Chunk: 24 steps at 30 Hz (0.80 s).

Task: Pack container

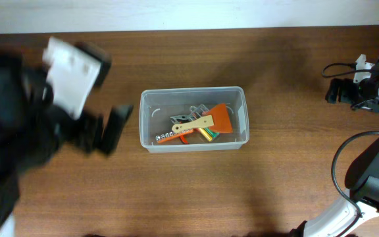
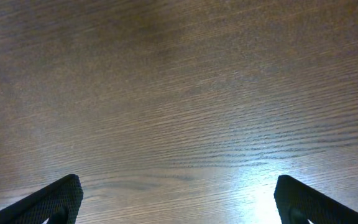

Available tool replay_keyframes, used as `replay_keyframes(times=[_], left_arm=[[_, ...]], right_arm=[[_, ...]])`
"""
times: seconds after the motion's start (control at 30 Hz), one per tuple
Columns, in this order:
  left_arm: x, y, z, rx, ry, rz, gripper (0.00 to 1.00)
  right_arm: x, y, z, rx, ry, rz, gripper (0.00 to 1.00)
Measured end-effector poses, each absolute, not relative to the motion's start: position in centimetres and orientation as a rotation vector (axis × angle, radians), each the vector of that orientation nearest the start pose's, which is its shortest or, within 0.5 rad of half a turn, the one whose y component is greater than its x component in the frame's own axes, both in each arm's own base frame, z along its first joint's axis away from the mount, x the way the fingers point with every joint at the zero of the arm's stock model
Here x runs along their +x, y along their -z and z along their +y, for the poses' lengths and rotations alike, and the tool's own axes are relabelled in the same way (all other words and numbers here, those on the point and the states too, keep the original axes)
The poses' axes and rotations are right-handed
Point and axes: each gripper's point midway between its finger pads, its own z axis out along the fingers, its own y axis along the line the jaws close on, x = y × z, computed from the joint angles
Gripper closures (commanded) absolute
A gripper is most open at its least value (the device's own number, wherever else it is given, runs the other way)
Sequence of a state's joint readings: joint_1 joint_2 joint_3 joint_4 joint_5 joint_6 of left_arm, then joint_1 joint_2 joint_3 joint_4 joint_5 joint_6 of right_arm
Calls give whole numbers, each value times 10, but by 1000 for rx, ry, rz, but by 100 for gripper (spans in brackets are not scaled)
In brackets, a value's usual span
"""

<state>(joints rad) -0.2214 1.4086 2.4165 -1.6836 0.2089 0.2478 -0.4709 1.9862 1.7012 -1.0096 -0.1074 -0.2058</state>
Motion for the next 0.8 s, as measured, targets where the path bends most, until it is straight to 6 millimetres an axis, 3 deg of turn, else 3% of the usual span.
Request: replay_keyframes(times=[0.2, 0.43, 0.57, 0.8], left_arm=[[173, -408, -67, 512, 222, 2273, 1], [126, -420, -54, 377, 257, 2059, 1], [96, -404, -48, 363, 265, 2101, 1], [88, -388, -45, 359, 265, 2175, 1]], right_arm=[[405, -108, -186, 355, -13, 2823, 1], [405, -108, -186, 355, -13, 2823, 1], [405, -108, -186, 355, -13, 2823, 1], [405, -108, -186, 354, -12, 2823, 1]])
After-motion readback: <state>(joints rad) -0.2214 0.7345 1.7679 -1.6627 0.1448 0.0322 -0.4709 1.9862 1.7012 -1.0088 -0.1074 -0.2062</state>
